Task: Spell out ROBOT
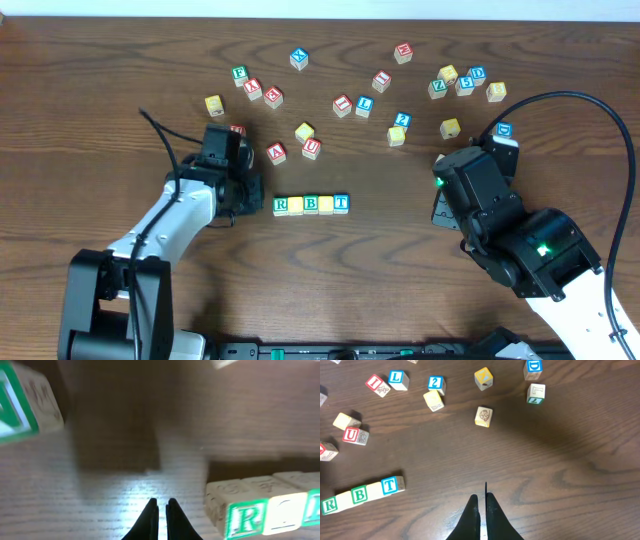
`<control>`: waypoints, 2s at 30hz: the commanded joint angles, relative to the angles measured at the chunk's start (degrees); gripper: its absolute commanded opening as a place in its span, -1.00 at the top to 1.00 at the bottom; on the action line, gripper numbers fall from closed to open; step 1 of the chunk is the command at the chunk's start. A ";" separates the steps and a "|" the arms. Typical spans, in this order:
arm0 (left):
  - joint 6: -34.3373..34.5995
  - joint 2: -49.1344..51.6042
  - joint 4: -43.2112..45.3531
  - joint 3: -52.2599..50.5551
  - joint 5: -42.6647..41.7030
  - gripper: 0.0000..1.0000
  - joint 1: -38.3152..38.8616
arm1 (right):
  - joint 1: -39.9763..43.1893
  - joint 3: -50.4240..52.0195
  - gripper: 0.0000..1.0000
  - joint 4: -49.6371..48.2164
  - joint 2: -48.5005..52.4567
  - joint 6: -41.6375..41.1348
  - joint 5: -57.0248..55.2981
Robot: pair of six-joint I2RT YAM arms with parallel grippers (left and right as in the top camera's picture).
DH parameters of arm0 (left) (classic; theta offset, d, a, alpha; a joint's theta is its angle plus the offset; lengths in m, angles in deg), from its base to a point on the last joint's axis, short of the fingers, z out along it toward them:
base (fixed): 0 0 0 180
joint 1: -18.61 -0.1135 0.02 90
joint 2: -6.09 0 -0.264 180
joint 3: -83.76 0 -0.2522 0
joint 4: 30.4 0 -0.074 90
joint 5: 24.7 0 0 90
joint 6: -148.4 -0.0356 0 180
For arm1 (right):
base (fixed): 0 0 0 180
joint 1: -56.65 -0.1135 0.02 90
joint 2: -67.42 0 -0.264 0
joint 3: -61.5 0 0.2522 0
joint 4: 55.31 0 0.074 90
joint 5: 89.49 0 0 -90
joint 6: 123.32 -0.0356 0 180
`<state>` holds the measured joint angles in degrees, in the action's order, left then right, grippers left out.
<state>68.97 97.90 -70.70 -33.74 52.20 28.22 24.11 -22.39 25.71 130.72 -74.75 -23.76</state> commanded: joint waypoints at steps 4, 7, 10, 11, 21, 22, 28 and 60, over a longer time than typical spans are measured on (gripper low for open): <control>0.94 -0.61 1.11 -1.14 0.74 0.85 0.13 | 0.31 -1.11 0.98 0.28 -0.63 0.85 -0.63; 0.96 -0.46 2.45 -2.05 0.72 0.85 0.13 | 0.31 -1.11 0.98 0.24 -0.63 0.83 -0.63; 1.16 -0.37 3.02 -2.71 -1.38 0.85 0.13 | 0.31 -1.11 0.98 0.24 -0.63 0.83 -0.63; 1.18 -0.31 3.61 -3.23 -1.90 0.85 0.13 | 0.31 -1.11 0.98 0.24 -0.63 0.83 -0.63; 2.27 -0.17 6.16 -5.18 -5.51 0.85 0.24 | 0.31 -1.11 0.98 0.00 -0.63 0.81 -0.66; 2.36 -0.17 6.19 -5.25 -5.64 0.85 0.37 | 0.31 -1.11 0.98 -0.22 -0.63 0.83 -0.66; 3.08 -0.17 7.89 -5.25 -6.47 0.85 2.80 | 0.31 -1.11 0.98 -0.90 -0.63 0.83 -0.66; 3.08 -0.17 10.10 -5.25 -7.26 0.85 5.27 | 0.31 -1.11 0.98 -1.22 -0.63 0.81 -0.66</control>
<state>71.76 97.90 -60.76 -38.36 46.03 33.40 24.13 -22.39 24.60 130.72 -74.69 -23.72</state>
